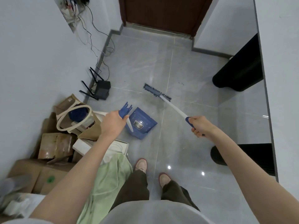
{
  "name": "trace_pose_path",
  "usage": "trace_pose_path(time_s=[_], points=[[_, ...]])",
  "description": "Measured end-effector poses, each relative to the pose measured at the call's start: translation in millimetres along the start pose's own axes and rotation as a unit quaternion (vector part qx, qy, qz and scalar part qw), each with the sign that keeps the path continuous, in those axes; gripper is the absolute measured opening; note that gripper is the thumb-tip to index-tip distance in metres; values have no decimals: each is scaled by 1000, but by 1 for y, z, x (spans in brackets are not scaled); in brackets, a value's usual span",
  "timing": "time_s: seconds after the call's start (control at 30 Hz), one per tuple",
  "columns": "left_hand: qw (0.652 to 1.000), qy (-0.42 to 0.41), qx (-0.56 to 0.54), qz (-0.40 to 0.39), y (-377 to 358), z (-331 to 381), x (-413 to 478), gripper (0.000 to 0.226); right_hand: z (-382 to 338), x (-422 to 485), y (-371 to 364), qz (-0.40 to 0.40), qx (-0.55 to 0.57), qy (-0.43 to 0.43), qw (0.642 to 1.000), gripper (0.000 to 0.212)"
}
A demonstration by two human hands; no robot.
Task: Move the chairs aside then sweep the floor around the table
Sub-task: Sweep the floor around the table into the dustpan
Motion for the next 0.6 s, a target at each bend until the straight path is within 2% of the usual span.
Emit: trace_pose_path(time_s=[0.2, 0.3, 0.6], points=[[999, 46, -3, 19, -6, 9, -48, 33, 28, 34, 15, 24, -71, 65, 995, 40], [998, 60, -6, 26, -15, 11, -81, 33, 45, 43, 17, 15, -99, 83, 992, 24], [990, 136, 6, 34, -49, 6, -189, 35, 75, 51, 6, -47, -142, 143, 978, 36]])
Point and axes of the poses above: each hand's wrist, its own x-axis towards the middle knuckle, its own y-axis out of the back of the hand, z = x × y, the point moved 7 cm from there along x, towards the middle knuckle, and after that the axes turned 14 degrees about z, right-handed, at the moved point
